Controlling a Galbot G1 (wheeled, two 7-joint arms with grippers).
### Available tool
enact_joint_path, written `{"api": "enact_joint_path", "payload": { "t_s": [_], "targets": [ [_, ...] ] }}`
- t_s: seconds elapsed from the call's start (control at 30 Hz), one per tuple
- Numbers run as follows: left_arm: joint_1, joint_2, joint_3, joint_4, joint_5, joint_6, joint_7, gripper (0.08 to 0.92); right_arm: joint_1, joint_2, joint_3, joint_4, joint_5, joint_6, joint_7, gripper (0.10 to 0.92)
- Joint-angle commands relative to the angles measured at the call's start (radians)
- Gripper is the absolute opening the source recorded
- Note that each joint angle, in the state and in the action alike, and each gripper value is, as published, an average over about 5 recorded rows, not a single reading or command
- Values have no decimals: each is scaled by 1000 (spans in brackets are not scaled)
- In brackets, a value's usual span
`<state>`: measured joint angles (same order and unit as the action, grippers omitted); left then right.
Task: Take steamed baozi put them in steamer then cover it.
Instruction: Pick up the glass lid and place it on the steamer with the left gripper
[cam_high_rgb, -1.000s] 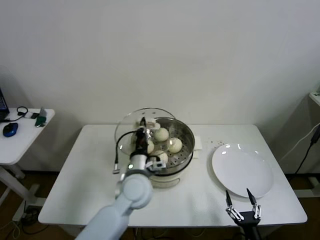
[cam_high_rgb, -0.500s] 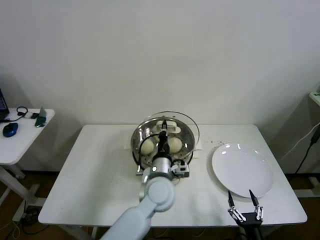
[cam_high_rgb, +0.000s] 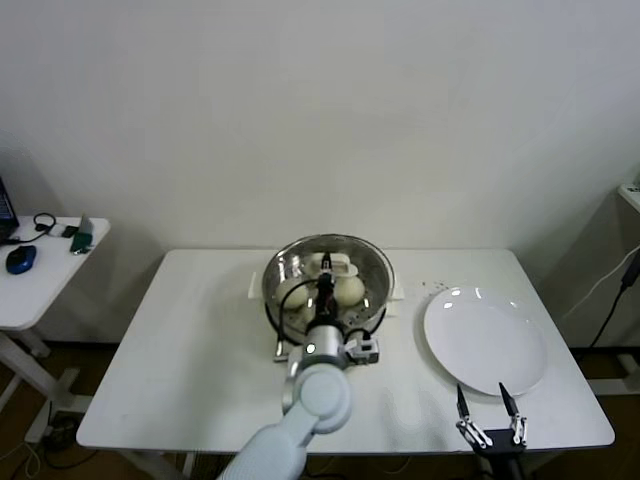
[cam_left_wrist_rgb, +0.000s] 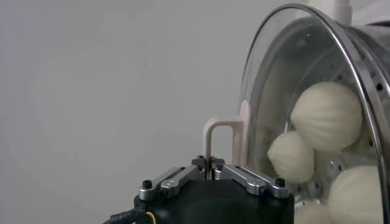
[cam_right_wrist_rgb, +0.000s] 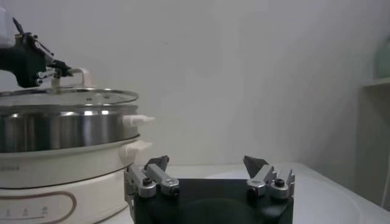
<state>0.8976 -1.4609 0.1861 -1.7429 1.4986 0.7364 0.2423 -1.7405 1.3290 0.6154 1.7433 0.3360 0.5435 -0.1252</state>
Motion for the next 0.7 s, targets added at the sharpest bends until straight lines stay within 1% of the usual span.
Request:
{"api": "enact_joint_path", "payload": {
  "t_s": [0.03, 0.27, 0.7],
  "targets": [
    [12, 0, -19, 23, 8, 40, -8, 132, -5, 0, 2, 5, 0, 4, 0, 823],
    [-4, 9, -25, 39, -8, 38, -20, 132, -10, -4, 5, 5, 3, 9, 0, 823],
    [-5, 2, -32, 79, 8, 22, -39, 132, -14, -7, 5, 6, 4, 15, -1, 823]
  ]
}}
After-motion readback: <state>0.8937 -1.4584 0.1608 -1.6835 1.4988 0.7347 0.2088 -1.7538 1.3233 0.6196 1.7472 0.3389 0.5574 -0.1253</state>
